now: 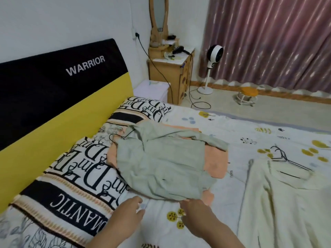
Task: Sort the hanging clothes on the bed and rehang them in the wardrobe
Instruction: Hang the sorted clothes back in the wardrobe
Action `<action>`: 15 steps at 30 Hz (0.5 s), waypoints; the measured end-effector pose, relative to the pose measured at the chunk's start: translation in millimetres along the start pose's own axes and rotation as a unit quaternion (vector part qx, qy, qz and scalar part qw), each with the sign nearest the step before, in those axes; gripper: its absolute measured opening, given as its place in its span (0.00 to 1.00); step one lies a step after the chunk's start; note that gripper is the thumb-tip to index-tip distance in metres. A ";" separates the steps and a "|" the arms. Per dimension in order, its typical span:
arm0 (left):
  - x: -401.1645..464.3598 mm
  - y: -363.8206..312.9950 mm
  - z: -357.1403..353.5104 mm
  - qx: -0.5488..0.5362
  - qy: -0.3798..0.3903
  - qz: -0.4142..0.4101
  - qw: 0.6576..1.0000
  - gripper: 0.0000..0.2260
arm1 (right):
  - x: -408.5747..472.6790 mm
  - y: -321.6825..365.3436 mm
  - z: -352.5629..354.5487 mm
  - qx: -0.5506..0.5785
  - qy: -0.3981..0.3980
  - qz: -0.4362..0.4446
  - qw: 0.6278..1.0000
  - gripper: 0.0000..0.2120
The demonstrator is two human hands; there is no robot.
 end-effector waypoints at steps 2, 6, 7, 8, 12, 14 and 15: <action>25.3 20.6 16.6 -0.006 -0.035 0.017 0.999 0.16 | 41.3 17.0 5.4 -0.006 0.008 0.017 1.000 0.17; 79.4 63.7 50.8 -0.025 -0.091 0.043 0.995 0.14 | 122.7 53.7 13.3 -0.009 0.010 0.057 0.998 0.19; 93.6 75.4 60.4 -0.022 -0.106 0.054 0.993 0.14 | 141.6 63.5 15.3 -0.007 0.003 0.066 0.998 0.20; 107.9 87.1 69.9 -0.021 -0.122 0.065 0.990 0.14 | 160.4 73.3 16.8 -0.008 -0.004 0.074 0.997 0.21; 159.2 122.9 102.7 -0.003 -0.183 0.097 0.978 0.17 | 228.7 118.6 24.1 -0.020 -0.045 0.104 0.993 0.26; 179.6 133.9 118.5 0.018 -0.216 0.108 0.970 0.20 | 256.7 140.3 28.6 0.000 -0.065 0.121 0.990 0.28; 190.0 141.0 125.9 0.019 -0.230 0.111 0.967 0.21 | 268.1 150.1 31.5 0.017 -0.074 0.134 0.988 0.29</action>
Point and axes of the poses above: each hand's wrist, its own x-axis towards the middle knuckle, its own z-axis out of the back of the hand, y = z × x, the point moved 8 cm from there along x, towards the middle knuckle, and after that the axes turned 15 degrees about y, right-handed, at the moved point
